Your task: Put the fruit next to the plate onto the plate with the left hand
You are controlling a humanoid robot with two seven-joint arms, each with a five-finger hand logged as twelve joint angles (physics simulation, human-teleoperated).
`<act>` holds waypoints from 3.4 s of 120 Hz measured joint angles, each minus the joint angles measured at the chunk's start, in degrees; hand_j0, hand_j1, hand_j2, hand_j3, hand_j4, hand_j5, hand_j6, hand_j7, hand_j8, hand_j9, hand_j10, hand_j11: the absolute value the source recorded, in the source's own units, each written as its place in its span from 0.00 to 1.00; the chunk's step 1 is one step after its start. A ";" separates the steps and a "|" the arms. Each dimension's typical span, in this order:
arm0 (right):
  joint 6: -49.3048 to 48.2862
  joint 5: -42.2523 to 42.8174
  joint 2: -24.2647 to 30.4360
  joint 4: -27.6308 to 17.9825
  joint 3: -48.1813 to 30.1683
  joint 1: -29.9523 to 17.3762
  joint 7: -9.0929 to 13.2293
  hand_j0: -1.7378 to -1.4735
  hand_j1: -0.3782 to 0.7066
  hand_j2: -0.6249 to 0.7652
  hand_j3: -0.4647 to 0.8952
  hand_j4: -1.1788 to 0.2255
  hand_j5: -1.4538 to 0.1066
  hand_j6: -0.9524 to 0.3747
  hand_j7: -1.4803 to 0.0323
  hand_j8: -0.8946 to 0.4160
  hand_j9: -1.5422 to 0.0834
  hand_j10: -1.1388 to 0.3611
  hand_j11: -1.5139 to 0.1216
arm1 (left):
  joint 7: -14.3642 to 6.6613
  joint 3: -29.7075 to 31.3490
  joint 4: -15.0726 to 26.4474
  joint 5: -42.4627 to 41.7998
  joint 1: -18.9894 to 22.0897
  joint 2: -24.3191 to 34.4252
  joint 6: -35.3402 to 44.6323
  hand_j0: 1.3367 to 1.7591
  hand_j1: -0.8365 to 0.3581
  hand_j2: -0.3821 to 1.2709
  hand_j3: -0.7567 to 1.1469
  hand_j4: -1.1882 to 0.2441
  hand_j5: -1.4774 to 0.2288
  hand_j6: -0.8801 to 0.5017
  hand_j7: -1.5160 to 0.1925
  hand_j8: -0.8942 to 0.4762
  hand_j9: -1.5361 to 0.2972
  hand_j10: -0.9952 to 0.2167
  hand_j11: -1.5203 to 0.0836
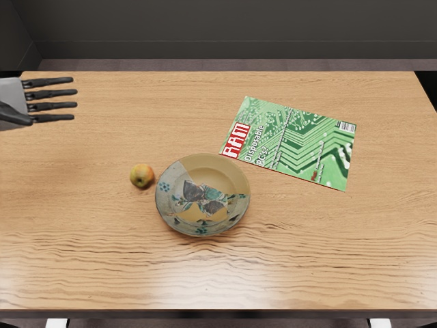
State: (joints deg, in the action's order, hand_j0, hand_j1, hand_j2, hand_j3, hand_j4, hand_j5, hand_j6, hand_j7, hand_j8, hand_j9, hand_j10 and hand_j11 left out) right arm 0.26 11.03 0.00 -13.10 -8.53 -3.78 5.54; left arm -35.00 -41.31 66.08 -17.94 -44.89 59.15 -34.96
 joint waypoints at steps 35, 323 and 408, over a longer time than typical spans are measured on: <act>0.00 0.04 0.00 0.00 0.00 0.00 0.00 0.30 0.05 0.45 0.34 0.83 0.92 0.70 0.96 0.67 0.93 0.75 0.91 | 0.00 -0.55 0.10 11.95 -2.24 -10.91 -0.08 0.76 0.95 0.24 0.40 0.80 0.84 0.61 0.86 0.63 0.81 0.79 0.92; 0.00 0.02 0.00 0.00 0.00 0.00 0.00 0.30 0.05 0.45 0.34 0.83 0.92 0.70 0.96 0.67 0.93 0.75 0.91 | 0.00 27.09 19.52 82.86 -10.21 -26.28 32.24 0.76 0.51 0.29 0.40 0.49 0.49 0.28 0.52 0.30 0.49 0.42 0.55; 0.00 0.05 0.00 0.00 0.00 0.00 0.00 0.30 0.05 0.45 0.34 0.83 0.92 0.70 0.96 0.67 0.93 0.75 0.91 | 0.02 15.40 19.12 68.85 -12.46 -22.65 28.58 0.75 0.40 0.46 0.40 0.32 0.25 0.31 0.30 0.32 0.28 0.33 0.32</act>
State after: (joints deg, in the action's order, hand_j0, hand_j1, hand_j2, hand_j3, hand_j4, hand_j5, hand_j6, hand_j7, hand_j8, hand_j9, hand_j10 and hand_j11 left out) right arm 0.26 11.08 0.00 -13.10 -8.53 -3.78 5.54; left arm -34.98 -25.91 85.20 50.91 -57.35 36.50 -6.38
